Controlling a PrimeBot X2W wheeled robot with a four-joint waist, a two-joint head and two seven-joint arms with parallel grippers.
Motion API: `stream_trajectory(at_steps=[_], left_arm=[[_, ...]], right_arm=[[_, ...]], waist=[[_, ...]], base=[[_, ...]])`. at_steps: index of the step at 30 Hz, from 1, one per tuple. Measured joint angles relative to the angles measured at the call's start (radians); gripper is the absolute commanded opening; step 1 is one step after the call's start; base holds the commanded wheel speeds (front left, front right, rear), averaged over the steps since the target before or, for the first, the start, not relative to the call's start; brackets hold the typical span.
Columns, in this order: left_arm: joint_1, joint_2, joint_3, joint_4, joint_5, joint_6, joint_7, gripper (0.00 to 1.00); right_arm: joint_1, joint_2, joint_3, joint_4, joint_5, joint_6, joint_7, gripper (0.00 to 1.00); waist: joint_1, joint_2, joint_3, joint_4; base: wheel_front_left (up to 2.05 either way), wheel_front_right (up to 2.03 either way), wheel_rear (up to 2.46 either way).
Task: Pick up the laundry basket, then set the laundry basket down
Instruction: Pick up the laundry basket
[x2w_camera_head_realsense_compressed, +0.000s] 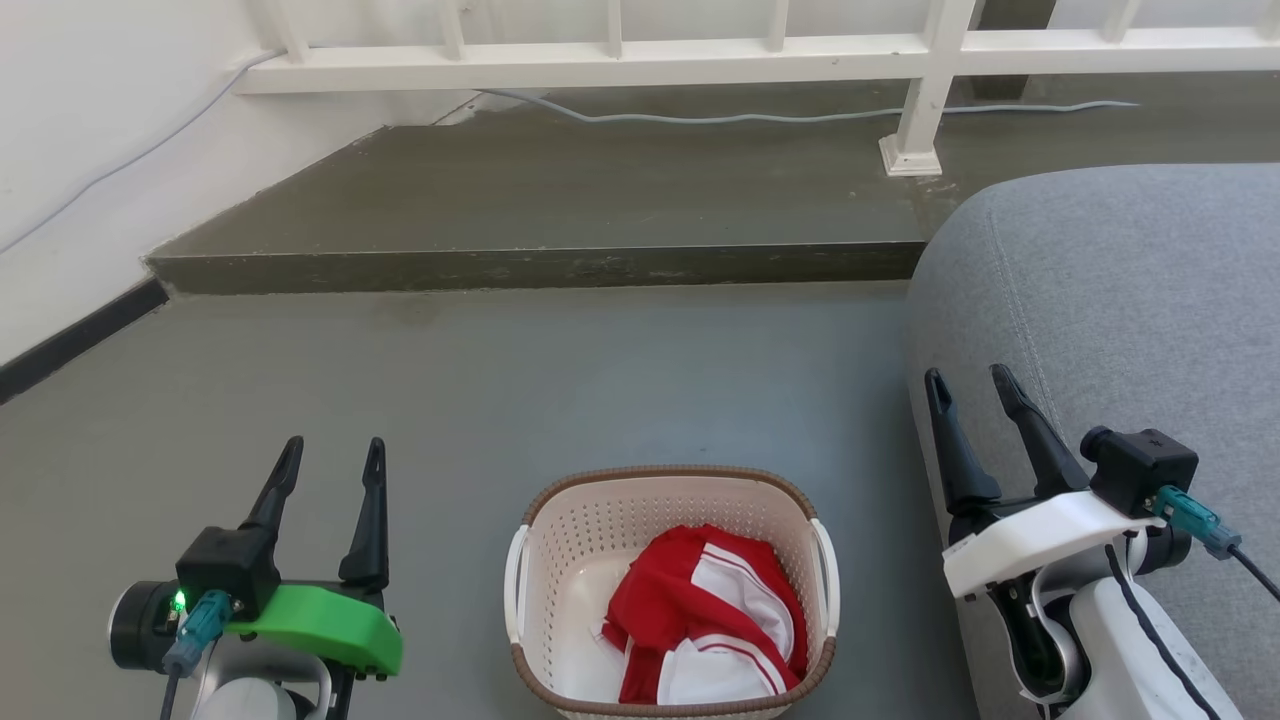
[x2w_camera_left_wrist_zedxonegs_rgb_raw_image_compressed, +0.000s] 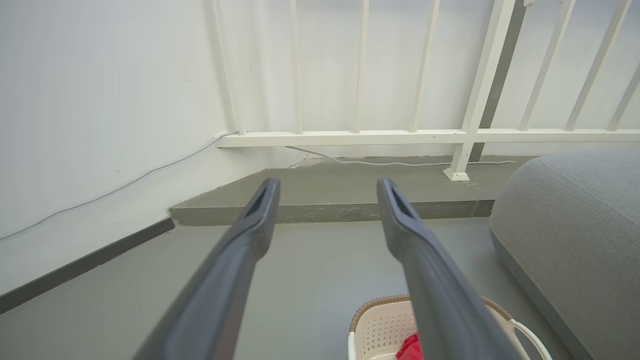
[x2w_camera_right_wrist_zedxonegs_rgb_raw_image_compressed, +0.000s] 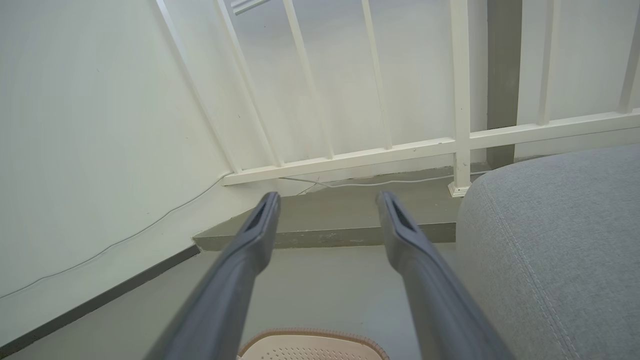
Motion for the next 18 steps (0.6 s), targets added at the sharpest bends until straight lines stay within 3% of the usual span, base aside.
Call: stream_trajectory(at_steps=[18], left_arm=[[0.000, -0.016, 0.026, 0.000, 0.006, -0.017, 0.000, 1.00]], right_arm=[[0.000, 0.010, -0.023, 0.025, -0.026, 0.011, 0.000, 1.00]], waist=[[0.0000, 0.0000, 0.006, -0.005]], base=[[0.00, 0.00, 0.00]])
